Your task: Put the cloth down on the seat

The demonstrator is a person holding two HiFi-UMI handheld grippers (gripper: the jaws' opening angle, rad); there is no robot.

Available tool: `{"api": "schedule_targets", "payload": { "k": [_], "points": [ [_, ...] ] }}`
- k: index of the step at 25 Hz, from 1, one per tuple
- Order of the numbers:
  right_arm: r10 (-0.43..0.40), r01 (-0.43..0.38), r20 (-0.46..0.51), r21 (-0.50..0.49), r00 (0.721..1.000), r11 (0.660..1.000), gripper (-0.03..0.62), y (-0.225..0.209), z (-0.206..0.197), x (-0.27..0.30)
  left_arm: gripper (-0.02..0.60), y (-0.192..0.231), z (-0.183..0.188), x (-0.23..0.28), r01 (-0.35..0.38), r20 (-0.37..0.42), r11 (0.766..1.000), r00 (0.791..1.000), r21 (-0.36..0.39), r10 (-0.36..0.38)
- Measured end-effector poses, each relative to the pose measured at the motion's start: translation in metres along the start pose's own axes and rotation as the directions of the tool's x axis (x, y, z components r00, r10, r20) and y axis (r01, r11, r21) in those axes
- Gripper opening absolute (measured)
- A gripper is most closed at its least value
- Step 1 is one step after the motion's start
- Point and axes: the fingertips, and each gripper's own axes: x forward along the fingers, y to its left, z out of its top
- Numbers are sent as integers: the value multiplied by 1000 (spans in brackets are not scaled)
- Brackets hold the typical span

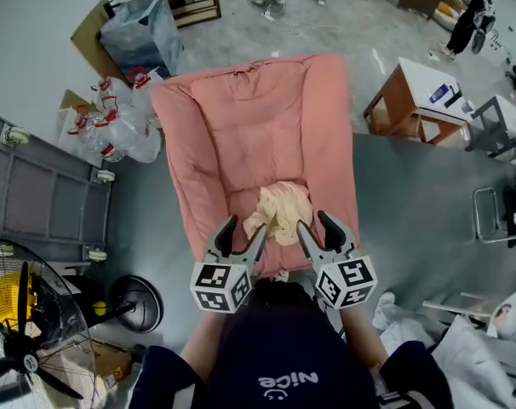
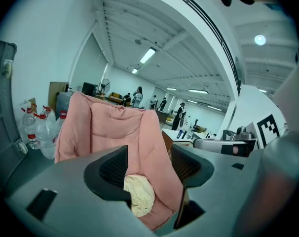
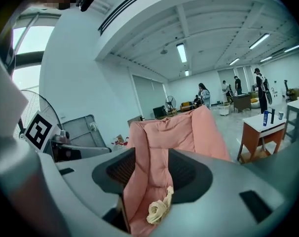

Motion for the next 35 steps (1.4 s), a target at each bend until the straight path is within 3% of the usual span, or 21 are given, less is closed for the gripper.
{"api": "schedule_targets", "payload": {
  "k": [6,14,17,21,25,35],
  "points": [
    [16,-13,68,-41,998,999,212,22,20,-40,291,-20,17,-37,7,77,1000,997,25,-9],
    [18,-9,120,-71,993,997,212,34,36,-60,284,-36,24,-54,42,101,999,994,30,-45],
    [22,-12,141,-75,990,997,200,34,43,-63,209,-41,30,-56,41,128,998,991,57,-48],
    [0,14,164,-86,986,996,87,31,49,-67,122,-42,34,-58,34,148,997,988,68,-44],
    [47,-41,185,-39,982,998,64,36,50,-70,23,-35,35,-63,-2,174,997,985,77,-11],
    [19,4,170,-132,985,991,54,34,47,-62,20,-38,35,-62,37,189,997,981,71,-50]
  ]
}}
